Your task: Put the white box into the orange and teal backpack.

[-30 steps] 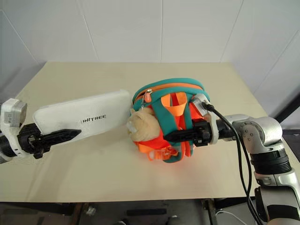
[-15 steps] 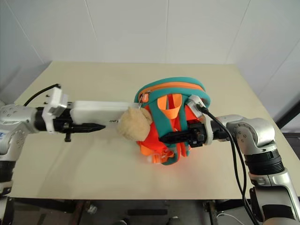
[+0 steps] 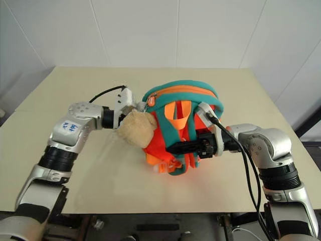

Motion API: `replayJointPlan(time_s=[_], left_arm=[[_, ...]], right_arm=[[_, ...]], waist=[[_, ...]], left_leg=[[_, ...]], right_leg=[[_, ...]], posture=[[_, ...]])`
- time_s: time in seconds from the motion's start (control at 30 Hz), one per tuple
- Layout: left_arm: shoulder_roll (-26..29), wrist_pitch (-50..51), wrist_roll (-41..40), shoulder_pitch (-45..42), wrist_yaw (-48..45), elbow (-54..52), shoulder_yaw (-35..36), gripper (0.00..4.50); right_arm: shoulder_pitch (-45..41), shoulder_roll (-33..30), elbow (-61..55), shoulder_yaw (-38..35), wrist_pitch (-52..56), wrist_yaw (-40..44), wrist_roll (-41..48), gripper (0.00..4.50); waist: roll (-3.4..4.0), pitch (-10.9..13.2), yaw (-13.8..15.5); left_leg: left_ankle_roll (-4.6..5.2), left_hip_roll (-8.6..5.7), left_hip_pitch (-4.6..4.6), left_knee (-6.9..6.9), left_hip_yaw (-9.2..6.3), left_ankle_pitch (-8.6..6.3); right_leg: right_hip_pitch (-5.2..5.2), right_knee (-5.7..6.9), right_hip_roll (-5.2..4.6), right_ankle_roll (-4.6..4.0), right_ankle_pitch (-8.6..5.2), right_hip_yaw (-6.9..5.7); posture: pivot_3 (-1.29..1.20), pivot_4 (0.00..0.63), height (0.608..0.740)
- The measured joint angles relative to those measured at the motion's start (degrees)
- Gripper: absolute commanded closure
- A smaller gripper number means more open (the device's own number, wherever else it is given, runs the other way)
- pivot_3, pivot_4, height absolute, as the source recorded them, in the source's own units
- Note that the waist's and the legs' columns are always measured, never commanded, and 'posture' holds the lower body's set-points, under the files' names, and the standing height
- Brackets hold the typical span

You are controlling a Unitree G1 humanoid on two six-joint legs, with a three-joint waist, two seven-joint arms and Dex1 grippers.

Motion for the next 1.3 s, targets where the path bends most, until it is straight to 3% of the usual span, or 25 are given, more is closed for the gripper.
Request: replayJointPlan(time_s=[0.03,0.27,0.4,0.7,0.9,1.0,1.3], left_arm=[[-0.7,0.1,0.0,-0.1,0.3,0.3,0.1,3.16],[-1.3,3.1,-1.2,-0.1,-0.2,0.6,1.6,0.98],[2.2,3.3,-3.2,0.5,-3.7,-1.0,3.3,0.02],[15.9,-2.8,-4.4,5.6,-17.3,2.1,6.0,0.02],[16.3,-6.6,-4.1,6.0,-17.0,4.9,8.6,0.02],[14.5,-8.3,-4.4,6.2,-15.4,5.6,9.9,0.58],[11.4,-10.4,-4.5,6.2,-13.4,5.8,10.2,3.34]], right_arm=[[0.2,0.1,-0.4,-0.1,0.0,-0.3,0.1,4.49],[1.9,0.2,-2.1,-1.2,0.4,-2.3,1.7,4.50],[2.4,0.3,-2.9,-1.3,0.4,-3.3,2.0,4.50],[2.7,0.4,-3.1,-1.6,-0.1,-4.3,2.0,4.50],[2.9,0.4,-3.0,-1.8,-0.3,-4.3,1.8,4.50],[2.9,0.4,-3.0,-1.7,-0.6,-4.3,1.6,4.50],[2.9,0.4,-3.0,-1.3,-1.2,-4.3,1.5,4.50]], waist=[[0.00,0.0,0.0],[0.00,0.0,-0.1],[0.00,0.0,-0.3],[0.01,0.0,-0.1],[0.01,0.0,0.0],[0.01,0.0,0.0],[0.01,0.0,-0.1]], left_leg=[[0.00,0.00,0.00,0.01,0.00,0.00],[0.00,0.00,0.01,0.06,-0.01,0.00],[0.00,0.01,0.03,0.02,-0.01,0.00],[0.01,0.00,0.02,0.04,-0.01,-0.01],[0.03,0.00,0.02,0.06,-0.01,-0.01],[0.03,0.01,0.02,0.06,-0.01,-0.01],[0.03,0.01,0.03,0.06,-0.01,-0.02]], right_leg=[[0.00,0.01,0.00,0.01,0.01,0.01],[0.01,0.08,0.01,0.01,0.01,0.01],[0.01,0.07,0.02,0.01,0.00,0.01],[0.02,0.06,0.01,0.00,0.00,0.01],[0.03,0.06,0.01,0.00,0.00,0.01],[0.03,0.07,0.01,0.00,0.00,0.01],[0.02,0.09,0.02,0.00,0.00,0.01]], posture=[[0.00,0.150,0.740],[0.00,0.150,0.740],[0.00,0.150,0.740],[0.00,0.150,0.740],[0.00,0.150,0.740],[0.00,0.150,0.740],[0.00,0.150,0.740]])
